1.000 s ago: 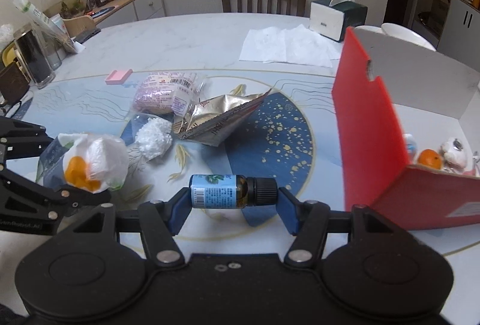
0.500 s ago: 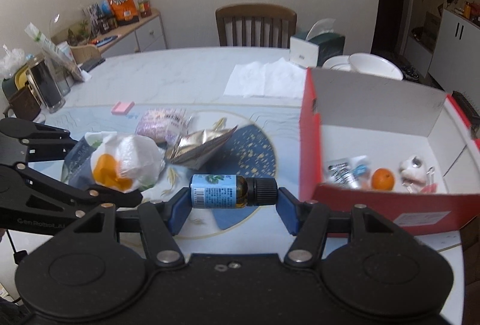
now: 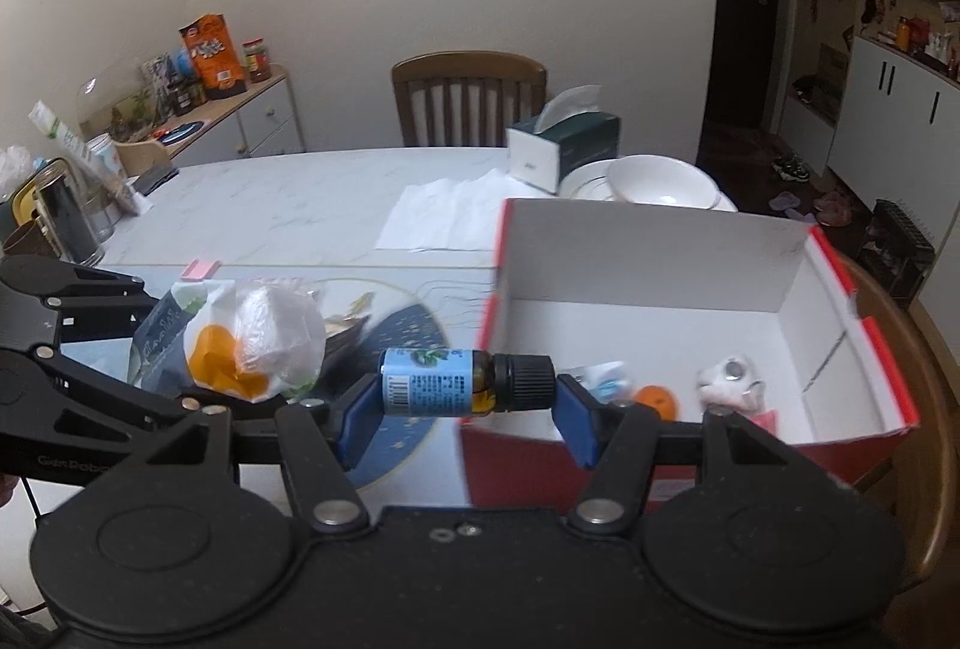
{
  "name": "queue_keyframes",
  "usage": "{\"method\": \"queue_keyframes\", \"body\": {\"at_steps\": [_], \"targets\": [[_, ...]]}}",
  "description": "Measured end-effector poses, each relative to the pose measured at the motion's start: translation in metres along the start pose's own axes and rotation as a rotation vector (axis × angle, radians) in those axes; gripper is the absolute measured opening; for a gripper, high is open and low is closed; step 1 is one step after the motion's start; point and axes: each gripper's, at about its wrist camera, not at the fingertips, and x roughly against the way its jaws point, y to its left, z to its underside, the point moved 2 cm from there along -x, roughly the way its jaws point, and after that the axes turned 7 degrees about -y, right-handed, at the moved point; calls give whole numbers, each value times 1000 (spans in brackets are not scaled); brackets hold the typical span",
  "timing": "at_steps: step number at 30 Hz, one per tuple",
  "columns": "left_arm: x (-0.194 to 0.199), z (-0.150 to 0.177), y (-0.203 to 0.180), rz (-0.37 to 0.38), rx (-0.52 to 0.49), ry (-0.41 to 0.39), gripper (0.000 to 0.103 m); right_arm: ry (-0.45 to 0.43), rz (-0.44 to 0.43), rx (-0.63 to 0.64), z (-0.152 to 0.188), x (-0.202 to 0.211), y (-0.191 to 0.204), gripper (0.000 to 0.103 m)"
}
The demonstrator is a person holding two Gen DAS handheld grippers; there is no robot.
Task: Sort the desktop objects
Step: 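Lift the tissue pack and oil bottle and carry both toward the red box, then lower the tissue pack into the box with the left tool while the right tool releases the bottle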
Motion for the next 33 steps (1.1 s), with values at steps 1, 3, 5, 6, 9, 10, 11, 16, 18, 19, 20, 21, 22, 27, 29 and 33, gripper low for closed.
{"method": "queue_keyframes", "body": {"at_steps": [1, 3, 5, 6, 9, 10, 11, 16, 18, 19, 20, 21, 22, 27, 29, 33], "targets": [[-3, -3, -4, -1, -5, -3, 50, -1, 3, 1, 0, 0, -5, 60], [-9, -10, -11, 0, -15, -8, 50, -1, 7, 3, 0, 1, -15, 60], [-16, -17, -20, -1, -27, -14, 50, -3, 10, 4, -1, 1, -26, 60], [-19, -21, -24, -2, -37, -15, 50, -4, 12, 5, -1, 2, -31, 60], [-30, -32, -38, -2, -68, -21, 50, -7, 19, 2, -2, 2, -47, 60], [-34, -35, -43, 0, -75, -23, 50, -7, 21, 1, -2, 2, -53, 60], [-38, -39, -47, -1, -83, -24, 50, -6, 23, 2, -2, 2, -58, 60], [-61, -55, -64, -8, -123, -17, 50, 3, 32, 9, 0, -1, -83, 60], [-71, -61, -69, -10, -136, -9, 50, 11, 37, 17, 1, -3, -91, 60], [-76, -64, -72, -9, -143, -6, 50, 17, 36, 19, 1, -4, -95, 60], [-81, -67, -74, -10, -151, -3, 50, 23, 35, 23, 2, -5, -99, 60], [-86, -69, -76, -13, -158, 1, 50, 28, 37, 28, 2, -7, -103, 60], [-91, -72, -77, -14, -164, 6, 50, 33, 37, 33, 2, -8, -106, 60], [-115, -86, -83, -12, -190, 27, 50, 61, 31, 43, 2, -18, -120, 60], [-124, -90, -84, -10, -200, 36, 50, 69, 26, 52, 2, -22, -123, 60], [-143, -96, -79, -15, -202, 59, 50, 86, 19, 61, 0, -29, -128, 60]]}}
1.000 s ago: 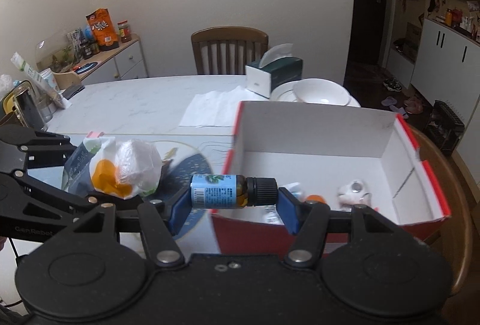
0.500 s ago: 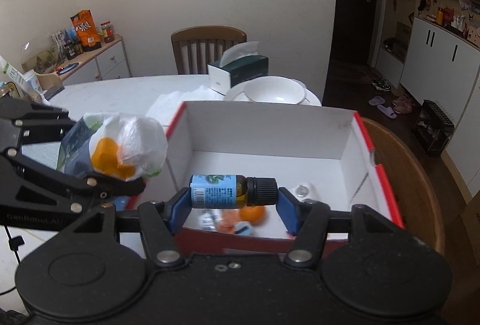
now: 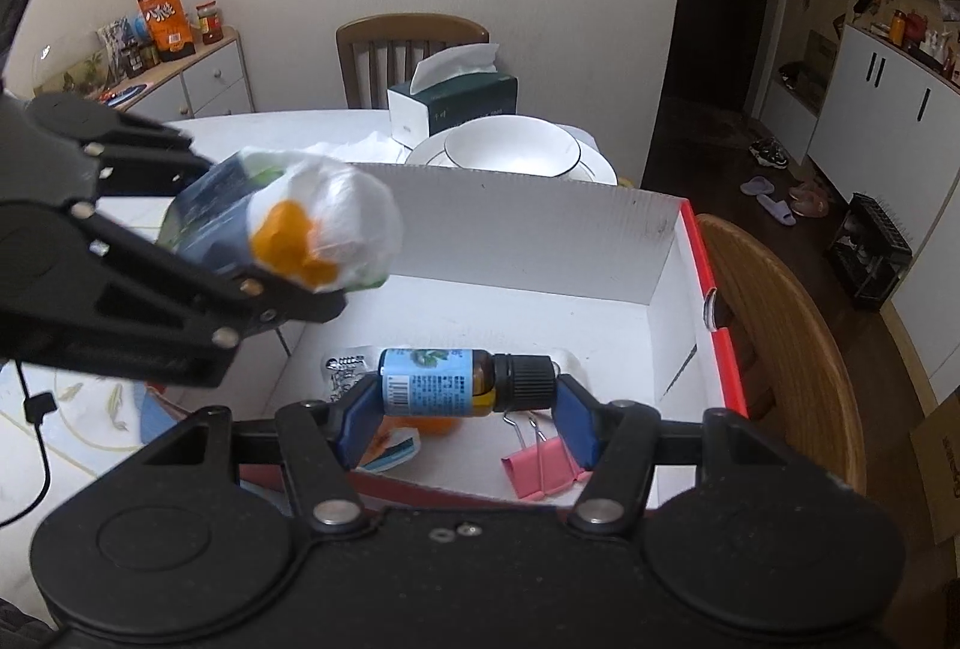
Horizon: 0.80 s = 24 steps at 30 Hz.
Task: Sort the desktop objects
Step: 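Lower the tissue pack into the box with the left tool while the right tool releases the bottle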
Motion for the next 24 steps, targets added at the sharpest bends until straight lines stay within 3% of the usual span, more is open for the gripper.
{"method": "queue_keyframes", "body": {"at_steps": [5, 13, 19, 24], "targets": [[-27, -6, 9, -10, -9, 32, 50, 23, -1, 6, -2, -12, -7, 60], [-69, -6, 14, 35, -35, 130, 50, 74, -15, 5, -3, -37, -17, 60], [-96, -4, 7, 54, -89, 197, 51, 141, -29, 1, 0, -54, -20, 60], [-114, 2, 10, 53, -77, 249, 51, 196, -48, 5, 2, -66, -21, 60]]}}
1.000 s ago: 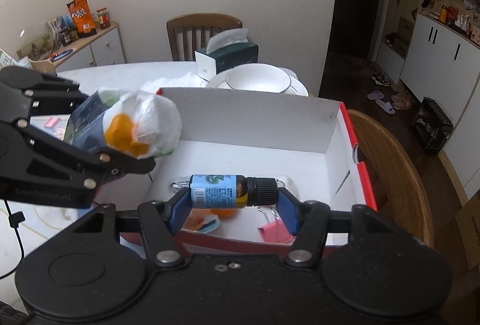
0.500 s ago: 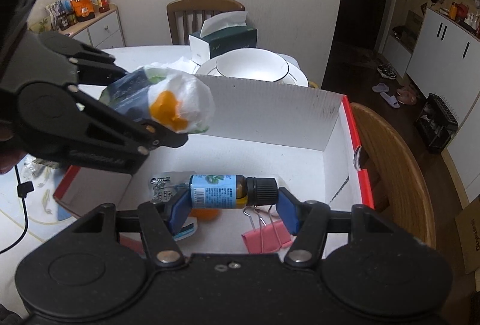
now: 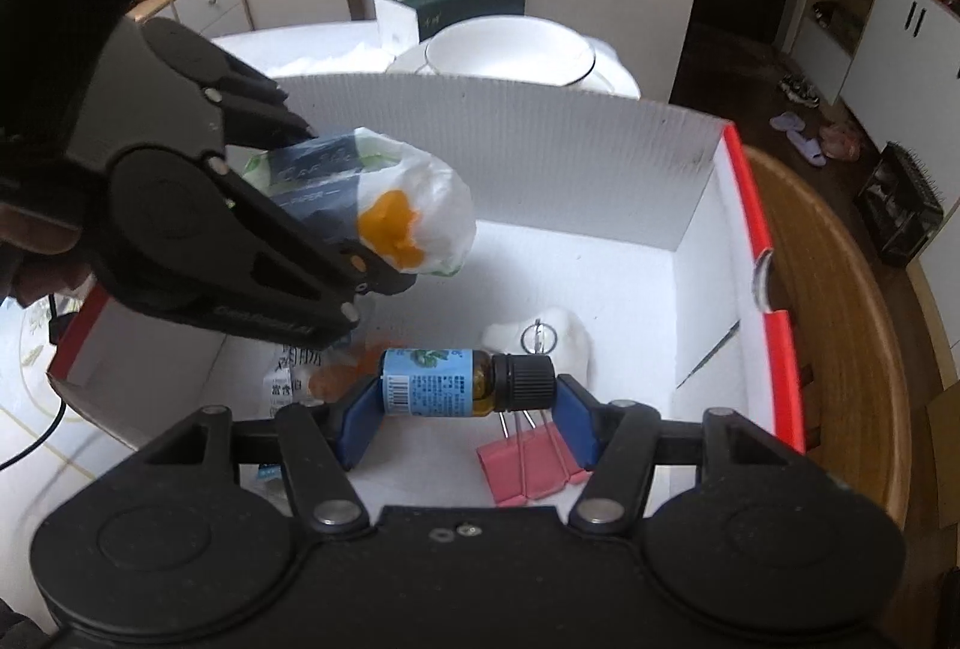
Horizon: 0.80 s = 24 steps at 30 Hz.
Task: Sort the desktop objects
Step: 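Lower the tissue pack into the box with the left tool while the right tool releases the bottle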
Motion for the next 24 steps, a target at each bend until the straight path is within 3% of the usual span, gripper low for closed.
{"method": "queue_keyframes", "body": {"at_steps": [19, 24], "targets": [[-35, 9, 2, 60, 28, 187, 53, 136, -58, 41, 0, -30, 7, 60], [-38, 10, 1, 52, 25, 218, 61, 156, -80, 37, 1, -34, 8, 60]]}}
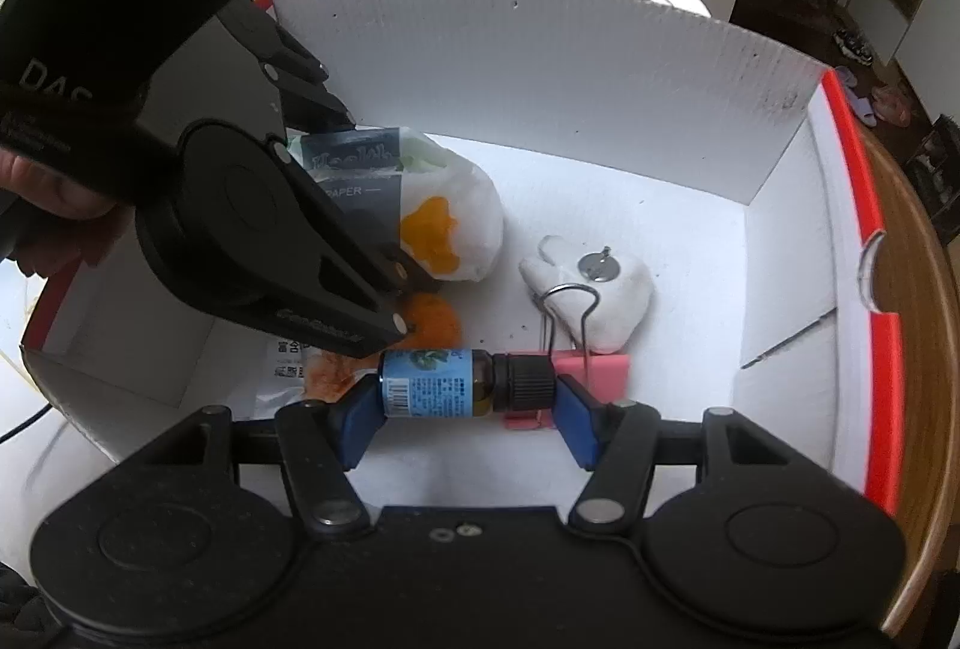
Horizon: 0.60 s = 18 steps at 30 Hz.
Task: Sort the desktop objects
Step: 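Lower the tissue pack into the box with the left tool while the right tool releases the bottle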
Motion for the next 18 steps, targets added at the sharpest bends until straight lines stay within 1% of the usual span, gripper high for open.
{"method": "queue_keyframes", "body": {"at_steps": [3, 5, 12, 18], "targets": [[2, 1, -1, -13, -5, -7, 71, 5, -8, -4, 3, -1, -1, 61], [4, 2, -1, -21, -5, -13, 74, 1, -8, -1, 3, 0, -1, 61], [17, 8, 3, -13, 28, -62, 74, -27, -26, 13, 2, 13, 0, 63], [39, 10, 6, 0, 70, -120, 74, -81, -41, 13, 4, 34, -2, 64]]}}
